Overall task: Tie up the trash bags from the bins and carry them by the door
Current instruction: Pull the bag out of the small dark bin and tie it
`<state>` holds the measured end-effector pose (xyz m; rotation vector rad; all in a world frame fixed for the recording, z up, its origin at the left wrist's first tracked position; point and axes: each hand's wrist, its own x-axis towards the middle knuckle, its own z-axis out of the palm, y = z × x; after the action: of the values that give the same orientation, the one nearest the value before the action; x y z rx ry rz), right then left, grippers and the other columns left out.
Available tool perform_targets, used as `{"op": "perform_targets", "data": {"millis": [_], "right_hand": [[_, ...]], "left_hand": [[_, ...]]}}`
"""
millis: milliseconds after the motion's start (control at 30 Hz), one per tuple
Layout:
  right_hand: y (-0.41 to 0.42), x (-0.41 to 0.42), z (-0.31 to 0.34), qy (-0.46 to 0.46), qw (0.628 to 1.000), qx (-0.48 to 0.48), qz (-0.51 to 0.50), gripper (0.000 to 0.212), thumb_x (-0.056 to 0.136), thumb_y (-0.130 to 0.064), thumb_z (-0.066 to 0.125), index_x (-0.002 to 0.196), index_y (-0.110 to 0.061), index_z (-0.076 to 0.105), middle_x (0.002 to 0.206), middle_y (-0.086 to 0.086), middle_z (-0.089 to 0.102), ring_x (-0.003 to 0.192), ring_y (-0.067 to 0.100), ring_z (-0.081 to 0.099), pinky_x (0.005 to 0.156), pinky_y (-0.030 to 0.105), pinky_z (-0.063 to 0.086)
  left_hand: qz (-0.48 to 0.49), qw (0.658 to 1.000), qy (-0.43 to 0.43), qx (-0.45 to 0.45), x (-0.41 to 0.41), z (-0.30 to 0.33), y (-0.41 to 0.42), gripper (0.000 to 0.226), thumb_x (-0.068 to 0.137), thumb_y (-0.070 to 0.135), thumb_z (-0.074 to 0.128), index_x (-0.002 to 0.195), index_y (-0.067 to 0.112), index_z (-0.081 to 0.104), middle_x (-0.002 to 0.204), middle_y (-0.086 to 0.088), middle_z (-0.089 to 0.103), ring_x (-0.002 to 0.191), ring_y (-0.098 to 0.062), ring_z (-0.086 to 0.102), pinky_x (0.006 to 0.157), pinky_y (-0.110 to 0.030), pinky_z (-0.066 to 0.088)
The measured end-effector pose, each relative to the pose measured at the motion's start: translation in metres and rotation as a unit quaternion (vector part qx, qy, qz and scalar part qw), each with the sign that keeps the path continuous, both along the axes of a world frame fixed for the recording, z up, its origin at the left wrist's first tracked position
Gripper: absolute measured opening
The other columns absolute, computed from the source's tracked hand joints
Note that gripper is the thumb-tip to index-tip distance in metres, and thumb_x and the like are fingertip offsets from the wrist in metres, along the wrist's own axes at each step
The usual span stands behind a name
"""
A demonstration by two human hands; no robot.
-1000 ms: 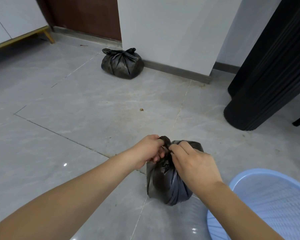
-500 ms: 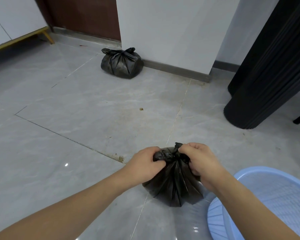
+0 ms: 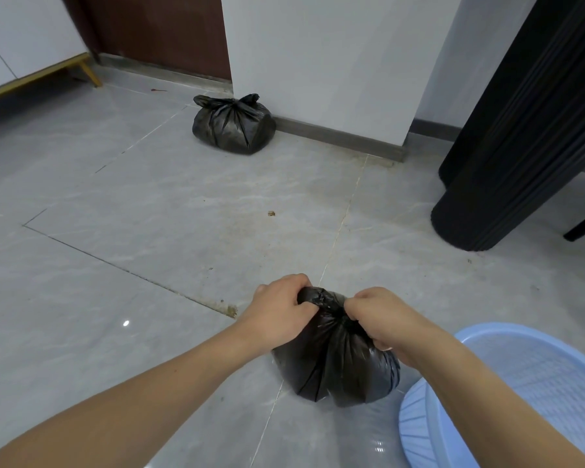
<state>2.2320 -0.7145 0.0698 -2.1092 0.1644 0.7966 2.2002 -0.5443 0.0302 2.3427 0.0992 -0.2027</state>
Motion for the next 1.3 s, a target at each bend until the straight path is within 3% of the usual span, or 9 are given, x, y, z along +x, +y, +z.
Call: {"op": "perform_targets", "data": {"millis": [167,233,333,467,667,900,1000,1100,1300], "right_hand": [[-0.005,0.000,0.004,0.040,0.997,0.071,-0.010,0.029,0.078,-0.009,0.046,0.056,-0.020,0.031,0.048,-0.003,0.021,0.041,0.013,0.015,0.042,0.022,0.010],[-0.008,0.000,0.005,0.082,0.986,0.146,-0.022,0.022,0.082,-0.005,0.044,0.063,-0.016,0.039,0.050,-0.002,0.022,0.042,0.012,0.014,0.041,0.020,0.008],[-0.011,-0.001,0.000,0.088,0.981,0.171,-0.035,0.011,0.088,-0.003,0.045,0.082,-0.010,0.051,0.055,0.001,0.030,0.040,0.010,0.020,0.037,0.016,0.011],[-0.016,0.001,-0.008,0.084,0.972,0.197,-0.093,0.033,0.089,0.002,0.047,0.116,-0.015,0.053,0.048,-0.003,0.039,0.035,0.008,0.024,0.034,0.016,0.014],[-0.015,0.002,-0.015,0.077,0.974,0.180,-0.113,0.032,0.087,0.007,0.039,0.109,-0.003,0.060,0.062,0.003,0.036,0.041,0.011,0.025,0.037,0.018,0.014],[-0.012,-0.002,-0.018,0.109,0.962,0.197,-0.152,0.034,0.088,0.010,0.039,0.113,-0.006,0.055,0.085,0.015,0.052,0.035,0.009,0.030,0.033,0.015,0.016],[-0.009,-0.003,-0.017,0.098,0.968,0.183,-0.141,0.033,0.088,0.010,0.039,0.111,-0.005,0.056,0.085,0.015,0.053,0.036,0.009,0.029,0.034,0.015,0.015],[-0.008,-0.003,-0.015,0.085,0.973,0.170,-0.132,0.031,0.088,0.011,0.038,0.108,-0.003,0.057,0.084,0.016,0.053,0.035,0.009,0.027,0.035,0.014,0.014],[-0.008,-0.003,-0.013,0.078,0.977,0.155,-0.123,0.030,0.088,0.011,0.039,0.105,-0.005,0.057,0.076,0.013,0.053,0.031,0.008,0.027,0.034,0.014,0.016]], "left_hand": [[0.006,1.000,0.003,0.007,0.010,0.002,0.001,0.008,0.083,0.026,0.048,0.077,0.025,0.053,0.071,0.006,0.059,0.076,-0.019,0.059,0.070,-0.035,0.038],[0.005,1.000,0.006,0.011,0.011,0.002,0.002,0.008,0.084,0.024,0.048,0.078,0.024,0.052,0.071,0.006,0.057,0.076,-0.020,0.058,0.070,-0.035,0.035],[-0.021,0.999,0.030,0.003,0.010,0.000,0.004,0.003,0.082,0.026,0.049,0.085,0.027,0.051,0.085,0.008,0.055,0.088,-0.019,0.054,0.079,-0.037,0.037],[-0.055,0.997,0.033,-0.046,0.000,-0.002,0.011,0.047,0.065,0.030,0.048,0.110,0.039,0.040,0.120,0.015,0.034,0.115,-0.010,0.031,0.095,-0.031,0.026],[0.007,0.993,-0.060,-0.098,-0.019,-0.002,0.016,0.049,0.071,0.029,0.051,0.114,0.045,0.034,0.118,0.030,0.028,0.119,-0.001,0.030,0.100,-0.033,0.028],[-0.091,0.989,-0.115,-0.008,-0.027,0.001,0.006,0.031,0.078,0.035,0.059,0.105,0.036,0.045,0.097,0.022,0.042,0.098,0.005,0.041,0.089,-0.025,0.032],[-0.098,0.985,-0.139,0.022,-0.027,0.002,0.000,0.036,0.077,0.034,0.062,0.107,0.034,0.042,0.087,0.022,0.040,0.085,0.003,0.043,0.081,-0.022,0.032],[-0.105,0.973,-0.194,0.068,-0.028,0.001,-0.001,0.044,0.074,0.032,0.062,0.112,0.032,0.041,0.099,0.017,0.039,0.090,0.000,0.040,0.087,-0.022,0.033],[-0.131,0.950,-0.252,0.127,-0.028,-0.006,-0.002,0.032,0.076,0.033,0.064,0.106,0.025,0.060,0.100,0.009,0.044,0.090,-0.010,0.044,0.085,-0.028,0.036]]}}
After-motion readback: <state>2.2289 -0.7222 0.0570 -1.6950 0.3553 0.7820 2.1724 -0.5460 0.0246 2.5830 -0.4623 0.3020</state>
